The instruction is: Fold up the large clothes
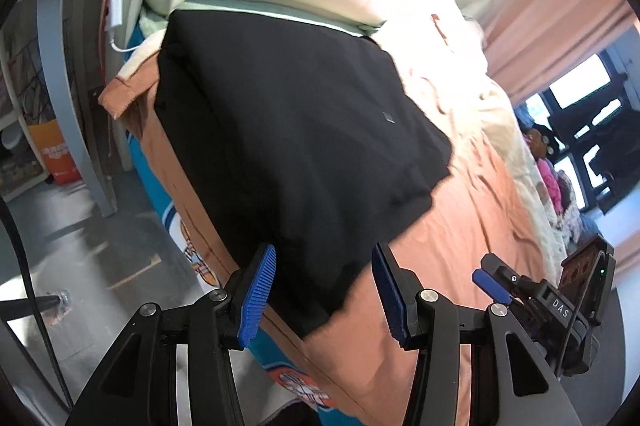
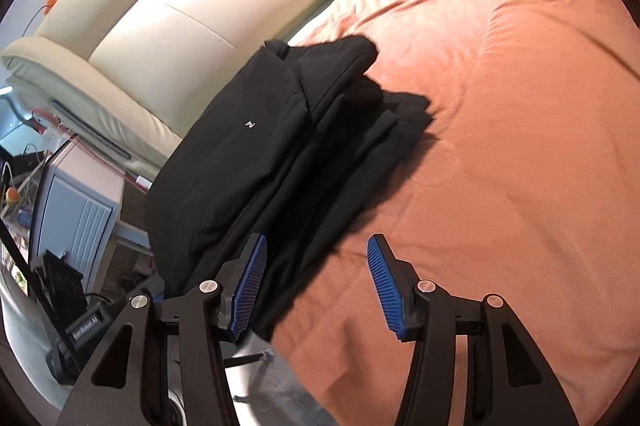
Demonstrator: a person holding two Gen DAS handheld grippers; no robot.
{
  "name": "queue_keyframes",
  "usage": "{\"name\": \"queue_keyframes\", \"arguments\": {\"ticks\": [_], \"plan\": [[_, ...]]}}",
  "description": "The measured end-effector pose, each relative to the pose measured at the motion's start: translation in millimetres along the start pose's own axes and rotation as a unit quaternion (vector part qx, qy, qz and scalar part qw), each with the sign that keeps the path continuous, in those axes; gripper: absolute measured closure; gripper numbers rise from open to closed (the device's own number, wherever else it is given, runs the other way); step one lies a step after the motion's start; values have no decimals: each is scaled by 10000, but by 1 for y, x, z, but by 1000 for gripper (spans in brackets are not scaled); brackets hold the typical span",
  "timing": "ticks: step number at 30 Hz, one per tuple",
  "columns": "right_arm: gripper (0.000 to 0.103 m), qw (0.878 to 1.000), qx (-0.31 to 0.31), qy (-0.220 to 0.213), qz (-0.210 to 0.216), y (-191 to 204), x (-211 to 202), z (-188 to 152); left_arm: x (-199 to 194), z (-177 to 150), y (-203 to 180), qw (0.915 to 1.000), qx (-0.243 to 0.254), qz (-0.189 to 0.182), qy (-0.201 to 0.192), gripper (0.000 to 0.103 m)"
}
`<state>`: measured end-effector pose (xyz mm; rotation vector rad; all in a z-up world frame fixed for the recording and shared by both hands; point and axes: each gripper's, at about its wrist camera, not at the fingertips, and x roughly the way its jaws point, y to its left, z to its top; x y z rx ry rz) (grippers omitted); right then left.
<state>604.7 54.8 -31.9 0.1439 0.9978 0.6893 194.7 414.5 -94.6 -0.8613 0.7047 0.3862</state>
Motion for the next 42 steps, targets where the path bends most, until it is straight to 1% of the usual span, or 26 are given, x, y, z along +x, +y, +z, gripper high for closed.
{"name": "queue_keyframes", "arguments": {"ticks": [4,8,9,11,12,13,14,15,16,18,20,22,23,25,31,34,36,39,42], "plan": [[53,9998,-37,-169,-53,-4,-41,-18,-21,-17,-21,9996,273,-78,-77,51],[53,9989,-124,-395,-236,-5,-92,-42,-41,-36,-43,9983,525,-222,-99,50],[53,9985,-151,-449,-283,-3,-103,-47,-47,-40,-48,9979,587,-235,-124,48],[53,9974,-197,-567,-400,-2,-131,-62,-59,-50,-58,9966,722,-344,-197,37],[50,9968,-207,-611,-466,-2,-140,-68,-63,-55,-62,9960,771,-394,-240,26],[41,9961,-219,-671,-538,-2,-151,-74,-69,-60,-68,9953,830,-408,-302,18],[35,9952,-236,-766,-562,-2,-163,-82,-74,-65,-73,9946,888,-408,-364,16],[28,9945,-242,-849,-562,-1,-173,-88,-82,-72,-81,9932,992,-421,-442,13],[26,9937,-247,-939,-562,0,-186,-95,-87,-76,-86,9922,1066,-433,-470,11],[25,9916,-230,-1102,-629,0,-209,-110,-97,-86,-97,9899,1239,-464,-509,8],[17,9887,-254,-1262,-766,-1,-232,-126,-108,-97,-109,9867,1439,-486,-577,6],[11,9853,-293,-1403,-929,0,-248,-140,-119,-110,-120,9822,1651,-610,-654,0],[9,9828,-313,-1486,-1050,0,-256,-147,-124,-115,-125,9804,1738,-629,-685,0],[0,9788,-349,-1588,-1245,2,-265,-161,-133,-126,-135,9760,1966,-518,-784,0],[0,9749,-306,-1788,-1289,9,-300,-199,-152,-154,-154,9628,2473,-529,-955,0],[0,9707,-326,-2017,-1262,9,-322,-218,-167,-169,-163,9544,2697,-613,-1124,0],[0,9689,-300,-2134,-1216,6,-336,-232,-179,-181,-170,9476,2862,-647,-1264,0],[0,9674,-243,-2271,-1093,-4,-350,-254,-192,-195,-176,9400,3037,-673,-1403,0],[0,9637,-270,-2435,-1059,-11,-365,-280,-202,-209,-179,9355,3136,-707,-1463,0]]}}
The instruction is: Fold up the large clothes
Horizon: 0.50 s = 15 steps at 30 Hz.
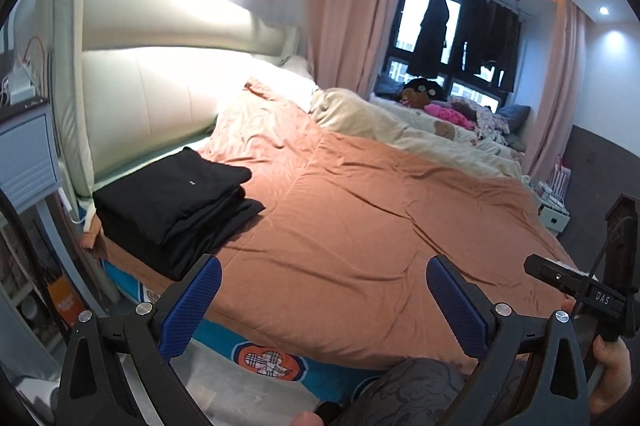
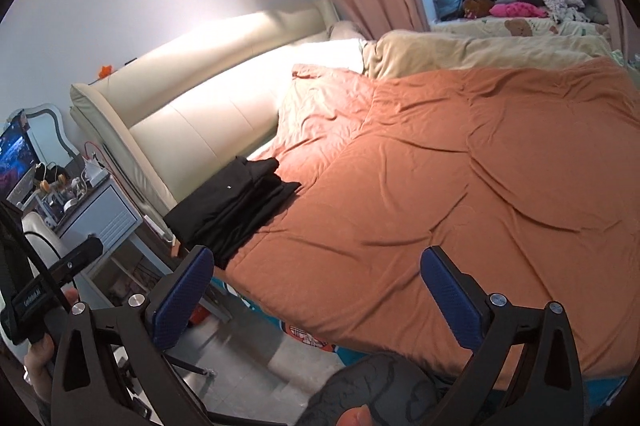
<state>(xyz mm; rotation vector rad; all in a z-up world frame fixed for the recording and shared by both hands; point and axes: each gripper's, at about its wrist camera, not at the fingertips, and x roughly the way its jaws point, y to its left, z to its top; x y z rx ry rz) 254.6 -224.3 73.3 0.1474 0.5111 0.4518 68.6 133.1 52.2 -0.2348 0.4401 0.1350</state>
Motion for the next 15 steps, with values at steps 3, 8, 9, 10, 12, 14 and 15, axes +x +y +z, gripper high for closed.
{"name": "queue_keyframes", "arguments": {"ticks": [3,8,9,10,12,14,15], "plan": [[0,10000,-57,-48,-33,-8,-19,-13,-10,-5,-11,9999,107,-46,-3,0],[0,9992,-182,-98,-348,-15,-47,-28,-24,-14,-26,9996,252,-59,-118,0],[0,9991,-209,-97,-345,-16,-52,-31,-27,-17,-30,9994,303,-82,-129,0],[0,9991,-232,-99,-335,-17,-56,-33,-28,-19,-33,9993,344,-104,-131,0],[0,9987,-315,-108,-379,-15,-65,-37,-31,-23,-37,9988,440,-143,-151,0],[0,9977,-426,-118,-511,-12,-72,-40,-35,-28,-41,9986,481,-145,-178,0],[0,9974,-465,-124,-545,-11,-75,-43,-37,-31,-42,9985,485,-164,-195,0]]}}
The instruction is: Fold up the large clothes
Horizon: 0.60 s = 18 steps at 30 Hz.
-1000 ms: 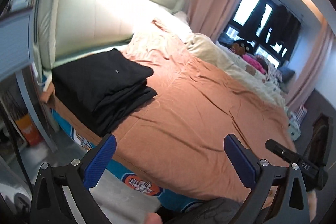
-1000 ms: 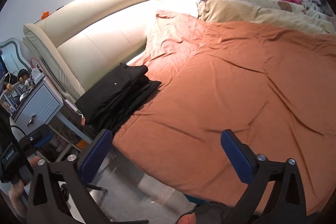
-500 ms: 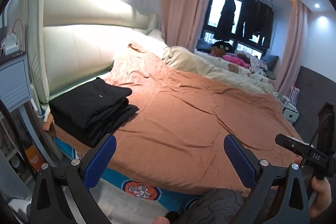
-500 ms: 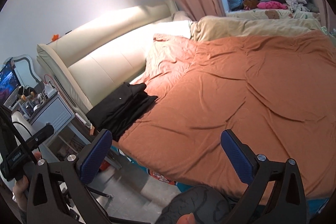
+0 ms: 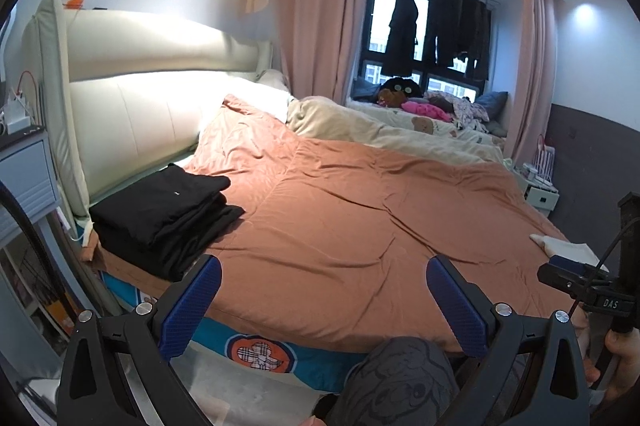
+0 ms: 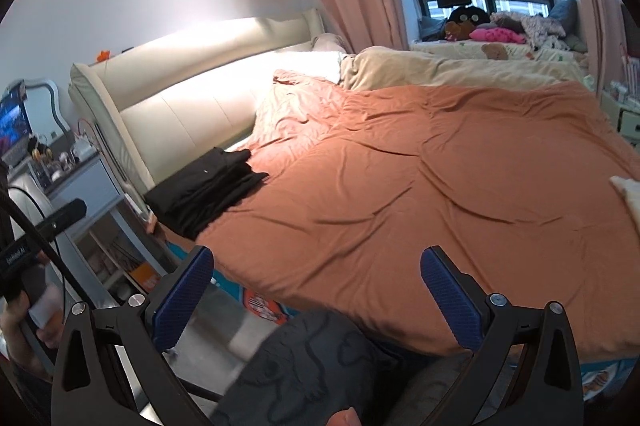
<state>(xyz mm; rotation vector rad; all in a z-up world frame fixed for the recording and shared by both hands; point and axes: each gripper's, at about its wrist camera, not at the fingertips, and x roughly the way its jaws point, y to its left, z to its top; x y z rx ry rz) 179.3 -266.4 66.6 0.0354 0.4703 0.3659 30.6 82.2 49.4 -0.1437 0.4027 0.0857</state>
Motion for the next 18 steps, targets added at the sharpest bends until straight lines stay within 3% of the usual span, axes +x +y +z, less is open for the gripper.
{"name": "queue_keyframes", "arguments": {"ticks": [18], "plan": [[0,9992,85,-135,-365,0,-28,-43,-10,-52,-17,9996,38,-262,74,0]]}}
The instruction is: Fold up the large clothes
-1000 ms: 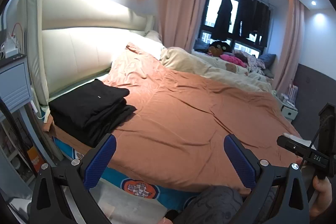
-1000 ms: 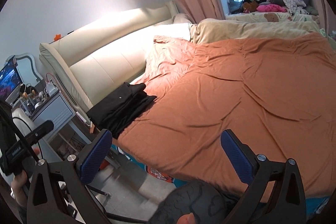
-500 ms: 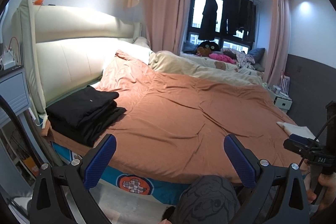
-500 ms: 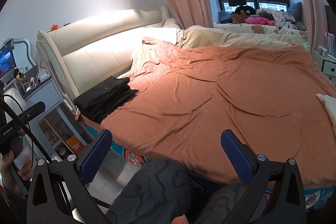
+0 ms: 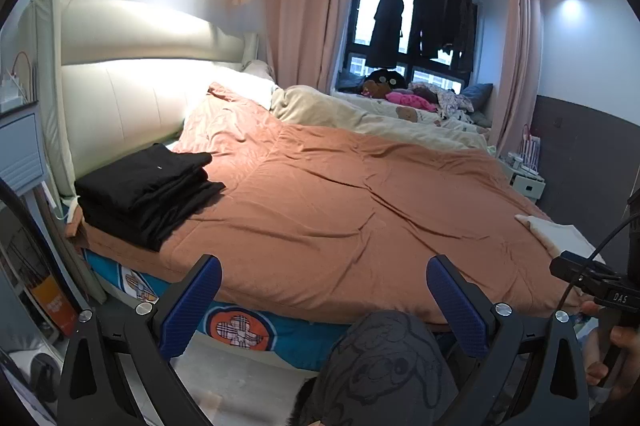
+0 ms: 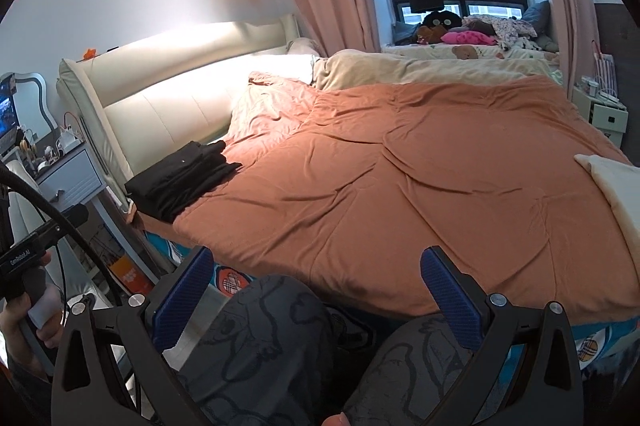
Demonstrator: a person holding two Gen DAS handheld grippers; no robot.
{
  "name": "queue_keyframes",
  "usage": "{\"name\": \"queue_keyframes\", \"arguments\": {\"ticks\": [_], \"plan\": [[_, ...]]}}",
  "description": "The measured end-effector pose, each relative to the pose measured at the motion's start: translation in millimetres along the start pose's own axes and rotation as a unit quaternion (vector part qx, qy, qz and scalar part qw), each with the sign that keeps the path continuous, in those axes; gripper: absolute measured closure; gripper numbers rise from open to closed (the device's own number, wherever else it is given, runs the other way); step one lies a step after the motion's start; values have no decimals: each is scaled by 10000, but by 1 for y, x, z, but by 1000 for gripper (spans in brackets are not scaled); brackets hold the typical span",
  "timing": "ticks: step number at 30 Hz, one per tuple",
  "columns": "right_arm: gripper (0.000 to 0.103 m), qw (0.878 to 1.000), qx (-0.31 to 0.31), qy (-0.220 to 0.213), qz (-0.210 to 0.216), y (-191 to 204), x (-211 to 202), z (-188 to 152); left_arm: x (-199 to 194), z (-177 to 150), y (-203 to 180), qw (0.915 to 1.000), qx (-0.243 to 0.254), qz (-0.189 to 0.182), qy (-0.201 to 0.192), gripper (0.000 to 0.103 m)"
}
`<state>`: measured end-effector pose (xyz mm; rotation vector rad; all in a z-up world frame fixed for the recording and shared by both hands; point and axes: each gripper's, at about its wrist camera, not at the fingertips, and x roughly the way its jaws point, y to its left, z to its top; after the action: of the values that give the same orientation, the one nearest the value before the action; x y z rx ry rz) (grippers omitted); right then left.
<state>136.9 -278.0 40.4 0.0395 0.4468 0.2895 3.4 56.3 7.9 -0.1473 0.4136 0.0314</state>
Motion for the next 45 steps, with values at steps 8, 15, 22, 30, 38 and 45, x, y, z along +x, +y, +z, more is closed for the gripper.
{"name": "queue_keyframes", "arguments": {"ticks": [8,15,22,30,38,45], "plan": [[0,10000,-14,-40,12,1,-7,-9,-11,0,-4,9999,54,63,-105,0],[0,10000,57,-20,47,-5,-6,-12,-19,1,-7,9998,111,103,-162,0],[0,9999,117,-29,45,-7,-7,-15,-24,1,-9,9998,98,65,-158,0],[0,9999,135,-6,40,-9,-8,-12,-23,2,-8,9999,44,34,-153,0],[0,9999,115,-10,37,-11,-7,-14,-21,0,-12,9998,148,76,-146,0],[0,9999,141,9,43,-15,-5,-11,-20,-2,-12,9998,144,58,-120,0]]}}
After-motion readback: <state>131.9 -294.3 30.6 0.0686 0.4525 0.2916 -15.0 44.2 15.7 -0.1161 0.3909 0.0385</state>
